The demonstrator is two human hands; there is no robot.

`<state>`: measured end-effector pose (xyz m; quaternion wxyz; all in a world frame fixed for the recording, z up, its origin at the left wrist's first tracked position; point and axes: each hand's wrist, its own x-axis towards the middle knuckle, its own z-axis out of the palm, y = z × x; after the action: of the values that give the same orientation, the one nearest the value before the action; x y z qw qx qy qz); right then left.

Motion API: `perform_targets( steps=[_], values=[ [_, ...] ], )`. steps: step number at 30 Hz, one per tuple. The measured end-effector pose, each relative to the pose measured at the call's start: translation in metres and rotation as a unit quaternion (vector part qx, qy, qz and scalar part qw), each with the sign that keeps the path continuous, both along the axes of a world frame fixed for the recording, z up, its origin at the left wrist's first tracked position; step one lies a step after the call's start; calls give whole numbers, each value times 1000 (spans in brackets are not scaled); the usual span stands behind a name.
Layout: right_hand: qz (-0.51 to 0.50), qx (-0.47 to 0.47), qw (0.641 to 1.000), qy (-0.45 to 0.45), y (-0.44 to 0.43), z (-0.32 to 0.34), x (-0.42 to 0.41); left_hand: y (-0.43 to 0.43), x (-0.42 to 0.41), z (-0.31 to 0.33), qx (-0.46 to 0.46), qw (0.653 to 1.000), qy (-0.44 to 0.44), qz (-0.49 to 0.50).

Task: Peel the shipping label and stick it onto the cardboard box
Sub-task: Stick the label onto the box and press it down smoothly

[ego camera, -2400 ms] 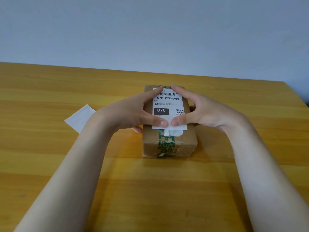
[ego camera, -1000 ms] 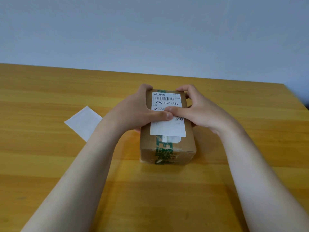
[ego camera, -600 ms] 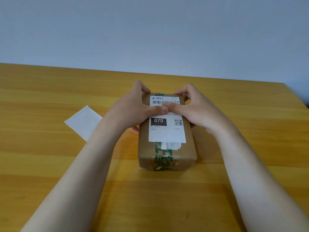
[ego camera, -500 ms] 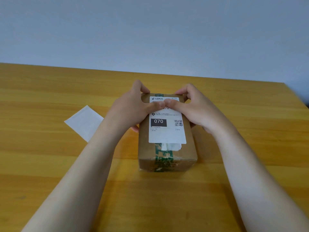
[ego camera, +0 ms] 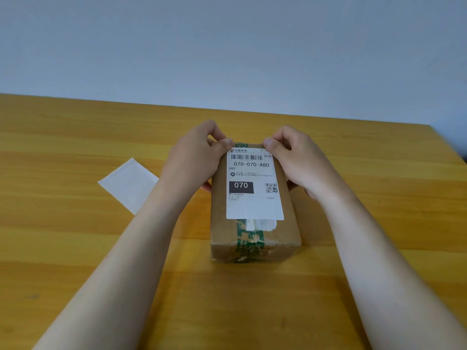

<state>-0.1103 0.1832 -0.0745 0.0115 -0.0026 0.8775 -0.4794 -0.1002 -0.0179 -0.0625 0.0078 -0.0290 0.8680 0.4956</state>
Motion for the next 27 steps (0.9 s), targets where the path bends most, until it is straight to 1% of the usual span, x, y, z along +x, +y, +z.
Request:
perform_targets(
  steps=[4,7,10,14,18,22,27],
  values=[
    [-10,-60,998,-9,1,4,2,-1,-1,1,8,999,35,39],
    [10,-95,995,-23,1,3,3,1,-1,1,-6,1000,27,8],
    [42,-78,995,-38,3,-2,2,3,0,1,-27,999,14,-39],
    [57,-68,995,-37,5,-3,1,-3,-1,2,-2,998,-8,-64],
    [83,-73,993,-49,9,-2,-1,-7,0,4,-10,996,-20,-91],
    [125,-55,988,-71,14,-1,1,-11,0,6,-10,988,-69,-136],
    [164,-60,980,-96,18,0,1,-17,1,11,-9,977,-112,-180]
  ],
)
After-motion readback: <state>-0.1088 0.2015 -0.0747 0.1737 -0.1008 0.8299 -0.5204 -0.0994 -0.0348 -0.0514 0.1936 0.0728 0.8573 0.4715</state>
